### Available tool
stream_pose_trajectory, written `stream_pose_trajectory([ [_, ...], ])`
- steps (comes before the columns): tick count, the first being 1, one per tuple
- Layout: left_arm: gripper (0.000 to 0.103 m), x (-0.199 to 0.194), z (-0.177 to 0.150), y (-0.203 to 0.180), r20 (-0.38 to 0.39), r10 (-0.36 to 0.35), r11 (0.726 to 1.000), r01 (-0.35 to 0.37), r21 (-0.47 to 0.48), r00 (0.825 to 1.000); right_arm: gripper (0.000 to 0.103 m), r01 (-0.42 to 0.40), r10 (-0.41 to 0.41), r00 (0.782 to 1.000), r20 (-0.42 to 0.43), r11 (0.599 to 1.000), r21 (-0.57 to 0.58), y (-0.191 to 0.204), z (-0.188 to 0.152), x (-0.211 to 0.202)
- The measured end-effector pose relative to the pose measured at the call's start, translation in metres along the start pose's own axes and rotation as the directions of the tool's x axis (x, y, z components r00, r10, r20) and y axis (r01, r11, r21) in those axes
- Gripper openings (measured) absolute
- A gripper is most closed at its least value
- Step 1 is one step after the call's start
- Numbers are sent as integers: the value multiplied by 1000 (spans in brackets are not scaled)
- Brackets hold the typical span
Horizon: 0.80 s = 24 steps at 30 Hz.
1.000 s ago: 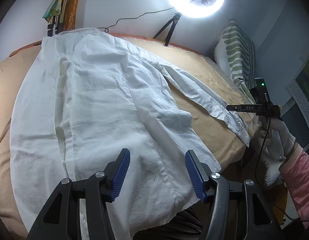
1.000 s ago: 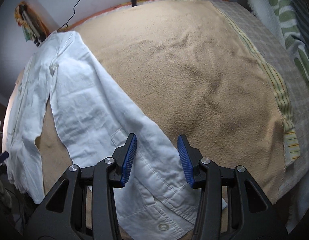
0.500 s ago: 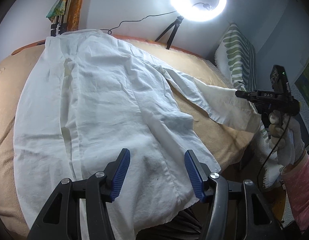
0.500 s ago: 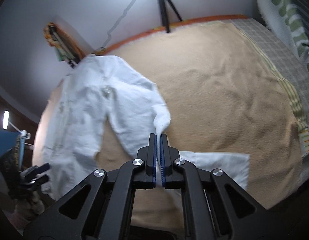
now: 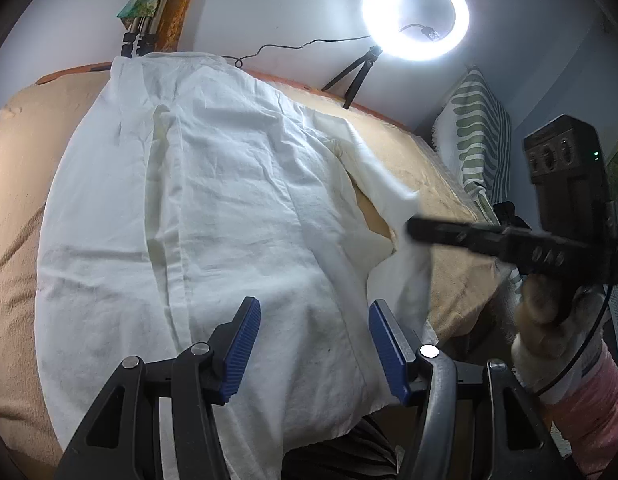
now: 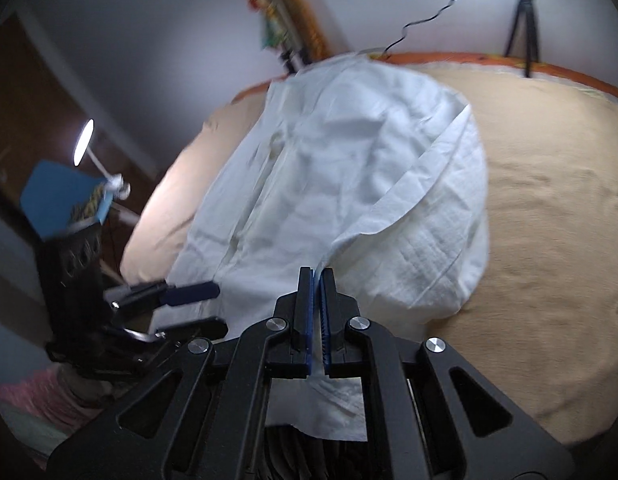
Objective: Fold small clothes
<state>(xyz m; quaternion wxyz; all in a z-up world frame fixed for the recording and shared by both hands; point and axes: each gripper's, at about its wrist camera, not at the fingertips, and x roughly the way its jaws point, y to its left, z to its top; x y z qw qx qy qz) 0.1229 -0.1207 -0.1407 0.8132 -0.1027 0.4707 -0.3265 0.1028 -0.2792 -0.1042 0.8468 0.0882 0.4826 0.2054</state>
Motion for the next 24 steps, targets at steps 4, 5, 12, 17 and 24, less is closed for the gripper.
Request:
stream_pose_trajectory([
  [4, 59, 3, -3, 4, -23, -27, 999, 26, -19, 999, 16, -52, 43, 987, -154, 997, -54, 8, -9, 34],
  [5, 59, 5, -4, 4, -29, -34, 999, 33, -20, 999, 30, -43, 31, 984, -178, 997, -65, 8, -10, 35],
  [12, 66, 21, -6, -19, -64, -99, 995, 100, 16, 993, 49, -112, 111, 990, -87, 994, -16, -27, 26, -6],
  [17, 62, 43, -7, -38, -92, -37, 994, 46, 95, 995, 51, 62, -60, 998, -36, 997, 44, -72, 85, -3],
  [24, 10, 55, -9, -45, -135, -81, 987, 98, 128, 988, 51, 212, -203, 977, -68, 959, 190, -137, 155, 49],
])
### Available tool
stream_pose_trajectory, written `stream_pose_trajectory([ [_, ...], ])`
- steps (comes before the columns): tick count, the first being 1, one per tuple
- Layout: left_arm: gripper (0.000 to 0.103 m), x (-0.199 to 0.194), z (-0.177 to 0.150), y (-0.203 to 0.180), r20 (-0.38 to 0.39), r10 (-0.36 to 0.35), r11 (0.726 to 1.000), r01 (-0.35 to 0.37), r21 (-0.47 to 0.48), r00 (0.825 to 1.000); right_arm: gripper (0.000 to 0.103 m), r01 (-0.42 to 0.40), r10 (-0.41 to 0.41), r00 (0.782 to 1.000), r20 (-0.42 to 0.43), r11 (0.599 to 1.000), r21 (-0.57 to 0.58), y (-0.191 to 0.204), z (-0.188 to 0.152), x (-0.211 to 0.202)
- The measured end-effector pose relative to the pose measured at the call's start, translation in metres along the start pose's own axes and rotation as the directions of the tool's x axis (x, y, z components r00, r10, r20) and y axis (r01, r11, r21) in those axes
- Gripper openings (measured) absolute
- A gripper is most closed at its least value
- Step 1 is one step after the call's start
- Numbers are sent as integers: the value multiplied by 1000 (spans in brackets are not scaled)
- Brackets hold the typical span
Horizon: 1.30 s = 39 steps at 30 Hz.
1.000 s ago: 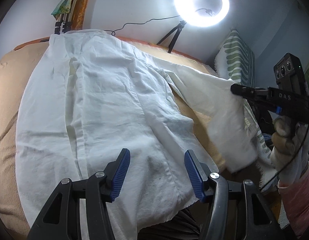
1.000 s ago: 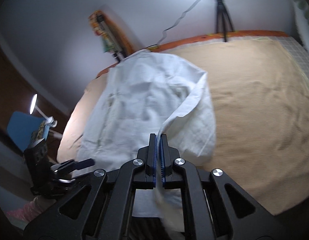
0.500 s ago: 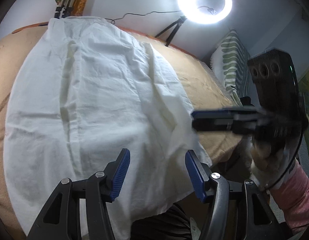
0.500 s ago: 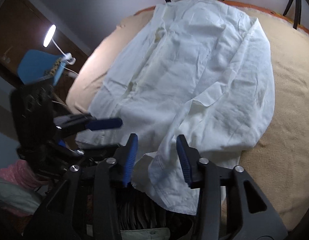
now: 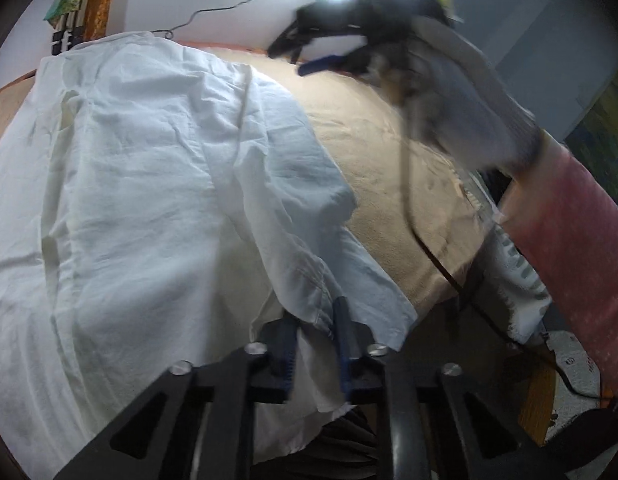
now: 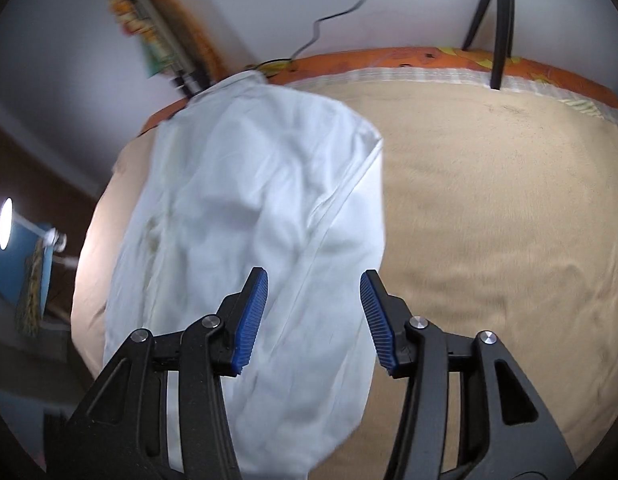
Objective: Fold small clothes
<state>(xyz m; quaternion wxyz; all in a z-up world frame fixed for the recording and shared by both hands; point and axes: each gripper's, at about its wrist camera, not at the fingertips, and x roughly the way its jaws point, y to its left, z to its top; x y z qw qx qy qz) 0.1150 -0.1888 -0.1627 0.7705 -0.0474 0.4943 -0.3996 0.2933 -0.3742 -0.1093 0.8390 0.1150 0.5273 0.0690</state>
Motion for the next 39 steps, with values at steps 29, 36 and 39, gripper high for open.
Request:
stream_pose_trajectory([
  [29, 39, -20, -32, 24, -31, -75, 988, 70, -135, 997, 4, 221, -232, 973, -4, 932, -287, 103, 68, 112],
  [36, 41, -45, -31, 26, -9, -27, 994, 25, -107, 1000, 10, 22, -21, 1000, 7, 982, -187, 77, 29, 27],
  [39, 41, -55, -20, 21, 33, -14, 997, 16, -77, 999, 10, -85, 86, 996, -1, 983, -163, 59, -25, -10],
])
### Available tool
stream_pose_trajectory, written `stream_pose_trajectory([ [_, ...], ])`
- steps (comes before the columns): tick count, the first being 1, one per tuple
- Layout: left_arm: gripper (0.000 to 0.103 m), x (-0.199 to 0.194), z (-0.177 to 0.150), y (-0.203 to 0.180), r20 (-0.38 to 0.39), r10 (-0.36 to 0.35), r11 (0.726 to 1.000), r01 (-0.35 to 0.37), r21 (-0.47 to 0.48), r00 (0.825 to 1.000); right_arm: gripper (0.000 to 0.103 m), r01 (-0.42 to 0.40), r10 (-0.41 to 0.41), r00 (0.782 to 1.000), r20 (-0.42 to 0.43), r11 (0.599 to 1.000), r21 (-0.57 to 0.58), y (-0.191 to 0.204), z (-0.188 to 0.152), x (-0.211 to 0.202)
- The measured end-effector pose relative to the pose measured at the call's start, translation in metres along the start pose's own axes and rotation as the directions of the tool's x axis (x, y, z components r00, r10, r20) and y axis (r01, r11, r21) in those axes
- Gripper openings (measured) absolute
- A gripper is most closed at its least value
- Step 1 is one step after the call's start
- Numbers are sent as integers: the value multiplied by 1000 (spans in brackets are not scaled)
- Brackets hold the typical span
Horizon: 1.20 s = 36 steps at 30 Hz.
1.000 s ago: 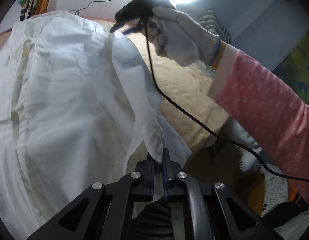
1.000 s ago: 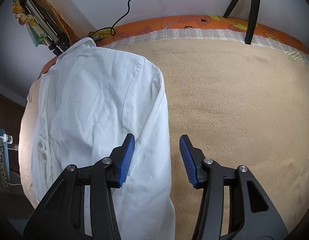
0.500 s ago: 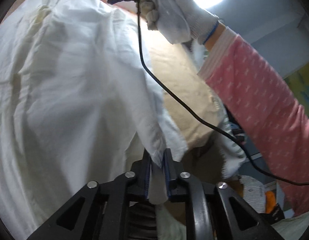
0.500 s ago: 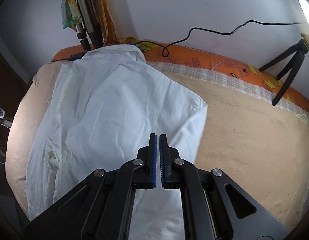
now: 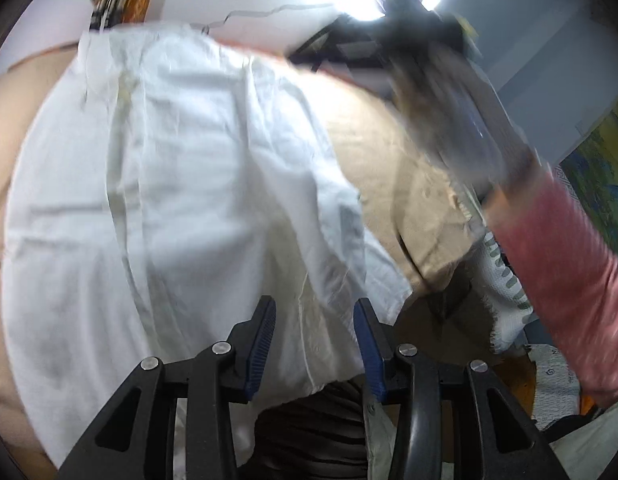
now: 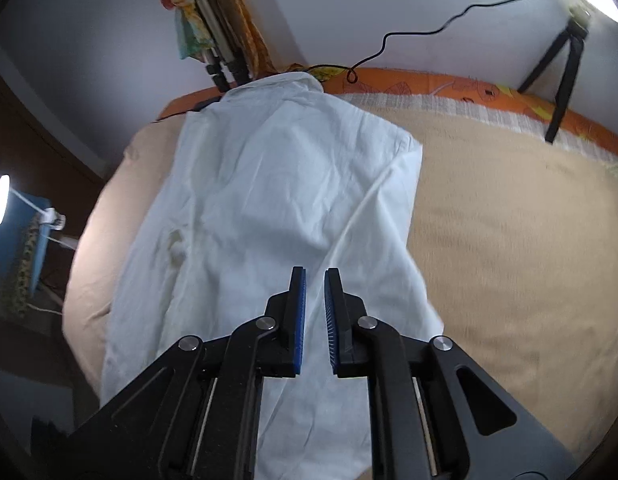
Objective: Fold small clothes
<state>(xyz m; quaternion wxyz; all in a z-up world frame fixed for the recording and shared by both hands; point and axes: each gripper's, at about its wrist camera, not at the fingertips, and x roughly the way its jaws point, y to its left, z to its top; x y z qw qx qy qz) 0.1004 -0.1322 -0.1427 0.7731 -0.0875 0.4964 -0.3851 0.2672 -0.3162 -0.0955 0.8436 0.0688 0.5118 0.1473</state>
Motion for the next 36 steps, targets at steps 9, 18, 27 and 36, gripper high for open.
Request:
stream_pose_trajectory([
  [9, 40, -19, 14, 11, 48, 6, 1000, -5, -26, 999, 11, -81, 70, 991, -112, 992, -98, 47, -136, 9],
  [18, 40, -43, 5, 29, 98, 24, 995, -14, -102, 995, 10, -218, 187, 961, -205, 966, -142, 102, -135, 27],
  [27, 46, -9, 0, 11, 3, 83, 997, -83, -6, 997, 62, -27, 26, 1000, 5, 989, 143, 8, -153, -28],
  [36, 6, 21, -14, 23, -60, 38, 997, -42, -64, 997, 9, -32, 36, 999, -9, 959, 283, -36, -141, -3],
])
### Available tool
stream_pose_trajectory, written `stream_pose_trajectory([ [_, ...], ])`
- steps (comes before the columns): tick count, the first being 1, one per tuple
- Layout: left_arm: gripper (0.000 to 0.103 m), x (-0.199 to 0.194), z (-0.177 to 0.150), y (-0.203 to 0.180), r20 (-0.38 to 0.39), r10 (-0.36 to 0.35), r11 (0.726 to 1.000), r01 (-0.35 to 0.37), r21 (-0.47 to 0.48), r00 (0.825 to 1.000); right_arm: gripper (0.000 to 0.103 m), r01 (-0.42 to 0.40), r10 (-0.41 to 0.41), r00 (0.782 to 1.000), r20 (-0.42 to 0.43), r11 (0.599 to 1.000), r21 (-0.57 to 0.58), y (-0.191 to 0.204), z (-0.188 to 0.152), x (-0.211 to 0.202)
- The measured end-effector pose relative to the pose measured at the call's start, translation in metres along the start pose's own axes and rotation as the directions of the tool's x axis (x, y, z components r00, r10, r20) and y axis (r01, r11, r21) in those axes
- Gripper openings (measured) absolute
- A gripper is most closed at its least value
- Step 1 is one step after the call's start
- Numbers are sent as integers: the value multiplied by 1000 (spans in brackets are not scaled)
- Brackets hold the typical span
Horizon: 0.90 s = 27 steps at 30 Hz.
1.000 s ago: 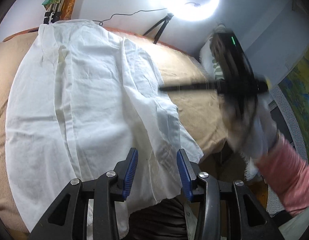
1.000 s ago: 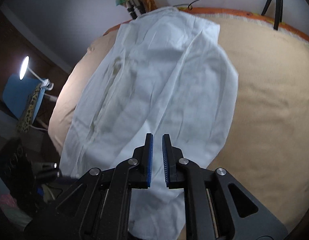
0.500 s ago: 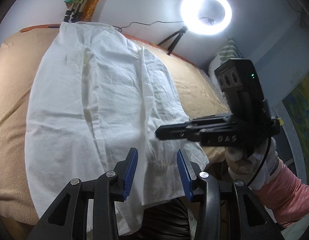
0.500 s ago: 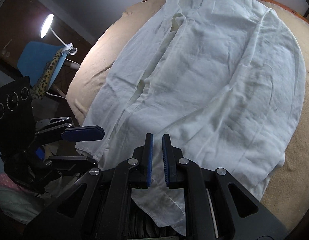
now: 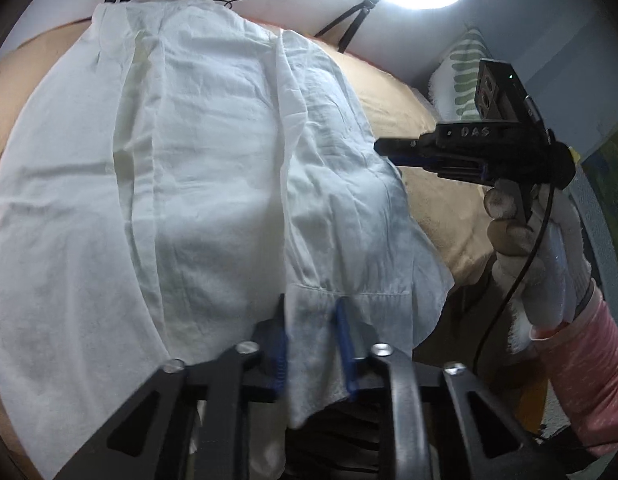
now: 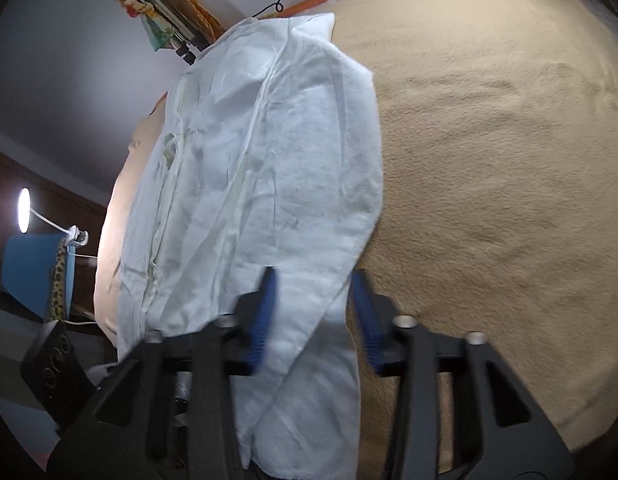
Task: Fold small clothes
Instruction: 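Open both tools and lift them off the narrowed shirt, then grasp the shirt hem edge with the left tool and lift it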
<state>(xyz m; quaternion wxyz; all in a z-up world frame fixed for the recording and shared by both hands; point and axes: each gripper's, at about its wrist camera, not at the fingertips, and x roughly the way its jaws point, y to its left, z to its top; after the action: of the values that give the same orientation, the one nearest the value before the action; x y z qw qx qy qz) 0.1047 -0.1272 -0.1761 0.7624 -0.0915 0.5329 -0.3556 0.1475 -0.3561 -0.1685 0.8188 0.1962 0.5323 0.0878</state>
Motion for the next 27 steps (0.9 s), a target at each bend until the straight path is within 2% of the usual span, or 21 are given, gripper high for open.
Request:
stream_pose_trajectory([
  [2, 2, -1, 0, 3, -11, -47, 998, 47, -34, 999, 6, 6, -6, 1000, 7, 1000, -18, 3, 1, -1],
  [3, 2, -3, -1, 1, -14, -43, 999, 43, -34, 999, 5, 5, -5, 1000, 16, 1000, -26, 4, 2, -6],
  [4, 2, -6, -3, -3, -10, -16, 1000, 16, -9, 1000, 4, 10, -9, 999, 32, 999, -38, 5, 4, -11],
  [5, 8, -8, -5, -9, -6, 29, 999, -29, 31, 1000, 4, 29, -27, 998, 48, 998, -48, 5, 6, -16],
  [6, 23, -11, -8, -14, -5, 75, 995, -74, 61, 997, 4, 62, -59, 997, 57, 996, -56, 5, 8, -18],
  [7, 27, -15, -11, -19, 6, 107, 991, -107, 86, 994, 4, 105, -100, 993, 58, 992, -75, 4, 8, -19],
  [8, 29, -20, -14, -24, 28, 125, 986, -127, 106, 992, 4, 108, -104, 993, 55, 990, -85, 2, 8, -19],
  [10, 29, -32, -21, -39, 97, 185, 967, -199, 159, 978, 4, 44, -40, 998, 48, 996, -72, -3, 3, -25],
  [13, 30, -37, -26, -63, 154, 191, 948, -223, 227, 969, 6, 5, -1, 998, 66, 998, -56, -10, -7, -37],
  [14, 34, -35, -27, -72, 165, 183, 940, -222, 260, 969, 11, -4, 7, 997, 72, 999, -49, -13, -10, -40],
  [16, 47, -27, -29, -89, 171, 175, 917, -224, 330, 970, 26, -24, 28, 995, 98, 999, -38, -19, -19, -52],
  [17, 51, -20, -31, -97, 162, 172, 906, -221, 361, 972, 38, -28, 32, 993, 116, 999, -33, -22, -23, -58],
  [18, 51, -13, -32, -105, 148, 170, 898, -215, 384, 974, 45, -36, 39, 990, 137, 999, -28, -26, -27, -65],
  [21, 51, -5, -29, -125, 171, 183, 878, -239, 416, 968, 46, -49, 50, 985, 165, 999, -10, -37, -36, -83],
  [24, 51, -17, -37, -142, 261, 228, 840, -325, 435, 938, 46, -64, 65, 983, 172, 998, -8, -44, -43, -93],
  [26, 51, -30, -40, -145, 306, 239, 835, -356, 419, 921, 46, -53, 56, 982, 180, 998, -23, -48, -48, -99],
  [27, 51, -35, -39, -146, 323, 227, 840, -352, 412, 919, 46, -52, 55, 982, 179, 998, -25, -50, -51, -100],
])
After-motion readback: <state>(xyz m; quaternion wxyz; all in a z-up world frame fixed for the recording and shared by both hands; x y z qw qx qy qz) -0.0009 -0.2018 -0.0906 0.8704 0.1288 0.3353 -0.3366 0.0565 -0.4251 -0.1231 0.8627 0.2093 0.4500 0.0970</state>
